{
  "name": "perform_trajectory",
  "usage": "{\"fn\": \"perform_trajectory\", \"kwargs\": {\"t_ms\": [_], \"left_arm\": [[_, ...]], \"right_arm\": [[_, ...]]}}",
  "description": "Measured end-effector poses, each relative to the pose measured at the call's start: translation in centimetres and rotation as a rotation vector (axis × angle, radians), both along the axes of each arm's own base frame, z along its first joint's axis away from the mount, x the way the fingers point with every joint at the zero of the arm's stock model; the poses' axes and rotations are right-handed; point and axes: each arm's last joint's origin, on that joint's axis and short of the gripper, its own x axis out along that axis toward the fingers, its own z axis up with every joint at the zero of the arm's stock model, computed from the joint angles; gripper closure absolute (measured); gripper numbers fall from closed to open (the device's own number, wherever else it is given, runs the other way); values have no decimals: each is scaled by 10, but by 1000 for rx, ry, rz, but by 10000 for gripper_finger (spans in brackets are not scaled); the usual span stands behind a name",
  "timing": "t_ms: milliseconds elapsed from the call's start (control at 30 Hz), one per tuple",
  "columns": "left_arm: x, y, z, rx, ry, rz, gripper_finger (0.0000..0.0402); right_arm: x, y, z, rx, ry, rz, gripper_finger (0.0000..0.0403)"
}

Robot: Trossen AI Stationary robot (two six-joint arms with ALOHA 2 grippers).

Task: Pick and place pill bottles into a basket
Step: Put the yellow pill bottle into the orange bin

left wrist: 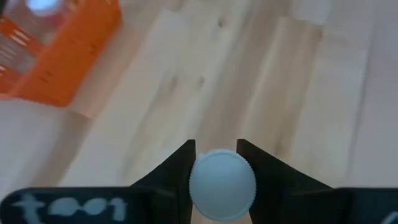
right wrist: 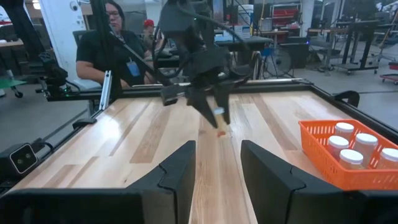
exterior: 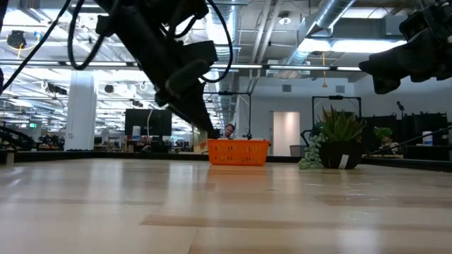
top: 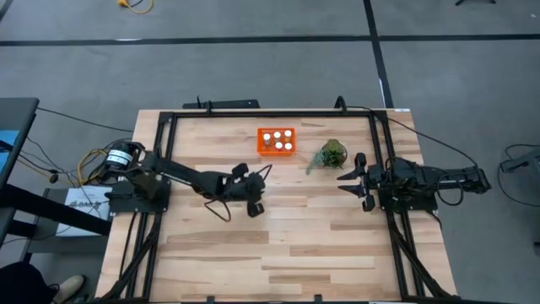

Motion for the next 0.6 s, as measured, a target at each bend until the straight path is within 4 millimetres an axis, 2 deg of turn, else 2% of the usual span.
{"fn": "perform_trajectory", "kwargs": {"t_ms": [333, 600], "left_arm": [[13, 19, 18, 92, -29, -5, 304], [15, 30, 21, 111, -25, 3, 312]], "right_arm": [[0, 0, 0, 0, 0, 0, 282], [0, 0, 0, 0, 0, 0, 282]]}}
